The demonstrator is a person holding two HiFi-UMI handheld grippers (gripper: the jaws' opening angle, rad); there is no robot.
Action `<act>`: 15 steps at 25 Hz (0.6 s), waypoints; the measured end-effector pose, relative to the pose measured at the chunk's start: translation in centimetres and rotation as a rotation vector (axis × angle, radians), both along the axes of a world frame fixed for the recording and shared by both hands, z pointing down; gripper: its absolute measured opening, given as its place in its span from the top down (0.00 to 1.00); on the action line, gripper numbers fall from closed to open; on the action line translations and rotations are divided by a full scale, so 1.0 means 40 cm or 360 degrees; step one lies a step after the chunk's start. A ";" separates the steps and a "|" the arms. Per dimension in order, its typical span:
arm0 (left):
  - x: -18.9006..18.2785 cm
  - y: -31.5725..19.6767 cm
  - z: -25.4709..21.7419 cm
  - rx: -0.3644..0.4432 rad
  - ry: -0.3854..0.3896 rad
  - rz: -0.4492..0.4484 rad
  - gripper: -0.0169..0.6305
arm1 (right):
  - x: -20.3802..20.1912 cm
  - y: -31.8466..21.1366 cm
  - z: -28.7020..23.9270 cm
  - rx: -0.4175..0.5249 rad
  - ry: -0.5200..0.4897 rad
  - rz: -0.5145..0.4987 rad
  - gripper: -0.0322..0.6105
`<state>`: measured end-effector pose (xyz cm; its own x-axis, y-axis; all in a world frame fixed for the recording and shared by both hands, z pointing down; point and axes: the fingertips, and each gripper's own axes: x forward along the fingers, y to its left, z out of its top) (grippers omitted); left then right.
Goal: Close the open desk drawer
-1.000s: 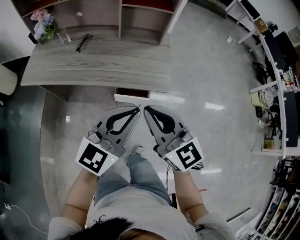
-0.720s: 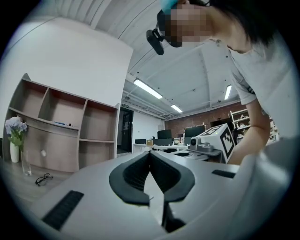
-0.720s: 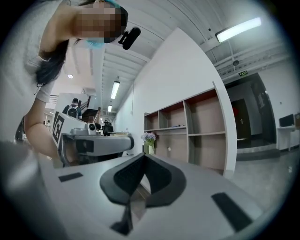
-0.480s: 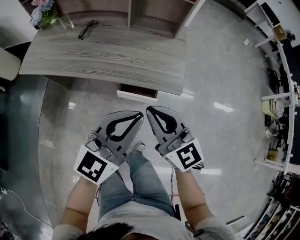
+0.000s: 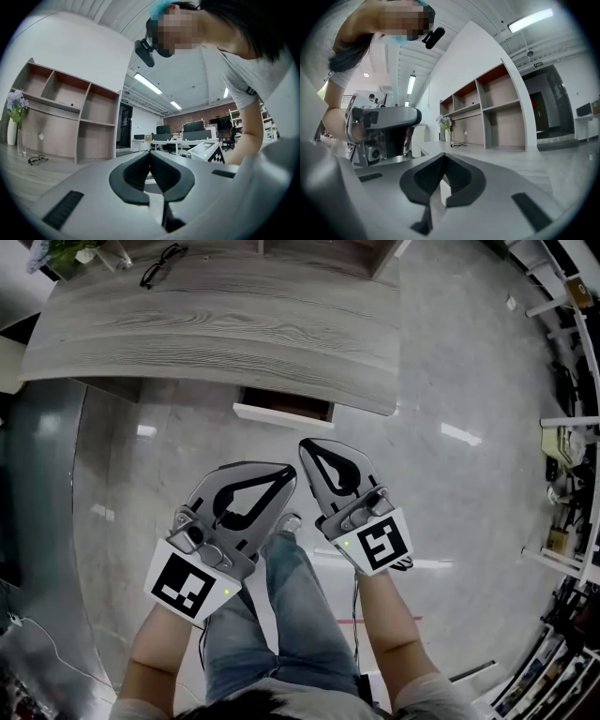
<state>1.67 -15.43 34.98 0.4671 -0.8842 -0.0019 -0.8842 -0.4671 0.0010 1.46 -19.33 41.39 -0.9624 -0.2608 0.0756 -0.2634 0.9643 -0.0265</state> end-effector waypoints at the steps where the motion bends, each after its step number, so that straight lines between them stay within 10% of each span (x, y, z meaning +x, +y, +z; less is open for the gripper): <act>1: 0.001 -0.004 0.017 0.0002 0.0003 0.0012 0.96 | -0.003 -0.004 0.025 0.0001 0.0007 0.0003 0.94; 15: 0.011 -0.020 0.179 -0.0024 0.0017 0.0082 0.96 | -0.026 -0.032 0.230 -0.0020 0.0027 0.0074 0.94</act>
<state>2.09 -16.23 42.16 0.5121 -0.8589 0.0059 -0.8588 -0.5120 0.0174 0.42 -20.60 50.61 -0.9478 -0.3042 0.0955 -0.3085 0.9506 -0.0334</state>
